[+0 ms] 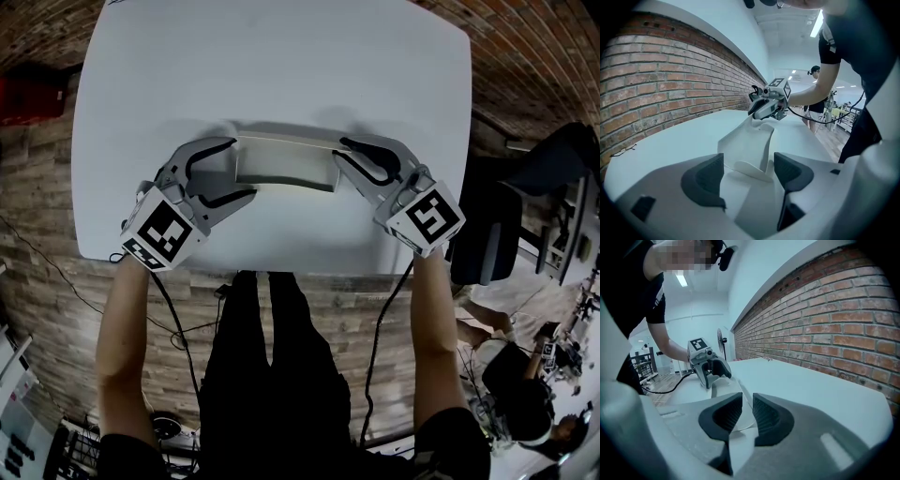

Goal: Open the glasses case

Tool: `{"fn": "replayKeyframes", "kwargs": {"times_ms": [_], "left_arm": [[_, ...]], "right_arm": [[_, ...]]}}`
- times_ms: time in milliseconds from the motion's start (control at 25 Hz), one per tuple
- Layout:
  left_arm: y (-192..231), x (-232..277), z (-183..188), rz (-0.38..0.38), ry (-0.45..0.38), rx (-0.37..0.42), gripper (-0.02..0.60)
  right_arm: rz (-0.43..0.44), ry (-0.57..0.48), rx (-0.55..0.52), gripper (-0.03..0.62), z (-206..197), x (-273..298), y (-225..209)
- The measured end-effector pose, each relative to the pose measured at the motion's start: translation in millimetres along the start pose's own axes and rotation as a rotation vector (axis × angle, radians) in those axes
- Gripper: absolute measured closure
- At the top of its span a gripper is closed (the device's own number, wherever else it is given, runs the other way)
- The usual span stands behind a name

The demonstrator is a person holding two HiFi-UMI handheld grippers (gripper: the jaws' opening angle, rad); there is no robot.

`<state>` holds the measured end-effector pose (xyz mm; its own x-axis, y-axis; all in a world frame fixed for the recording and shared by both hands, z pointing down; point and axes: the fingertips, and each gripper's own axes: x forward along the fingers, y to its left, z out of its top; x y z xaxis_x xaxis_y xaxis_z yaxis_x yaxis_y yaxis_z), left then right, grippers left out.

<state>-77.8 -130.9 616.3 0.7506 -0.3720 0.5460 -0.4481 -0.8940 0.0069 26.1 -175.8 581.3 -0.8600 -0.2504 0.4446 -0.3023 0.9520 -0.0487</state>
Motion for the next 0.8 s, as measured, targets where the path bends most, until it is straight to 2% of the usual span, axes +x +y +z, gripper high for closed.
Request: {"fn": "replayKeyframes", "kwargs": {"times_ms": [400, 600, 800], "left_arm": [[-0.4, -0.5, 0.4, 0.005, 0.003, -0.001, 0.264], [1.2, 0.0, 1.0, 0.002, -0.004, -0.006, 0.264], [1.2, -1.0, 3.7, -0.004, -0.024, -0.013, 0.264]], "right_arm": [[-0.077, 0.021, 0.013, 0.539, -5.5, 6.4, -19.8], [-0.135, 0.032, 0.070, 0.537, -14.9, 9.5, -33.9], [-0.113, 0.020, 0.069, 0.525, -10.3, 3.7, -27.6]]}}
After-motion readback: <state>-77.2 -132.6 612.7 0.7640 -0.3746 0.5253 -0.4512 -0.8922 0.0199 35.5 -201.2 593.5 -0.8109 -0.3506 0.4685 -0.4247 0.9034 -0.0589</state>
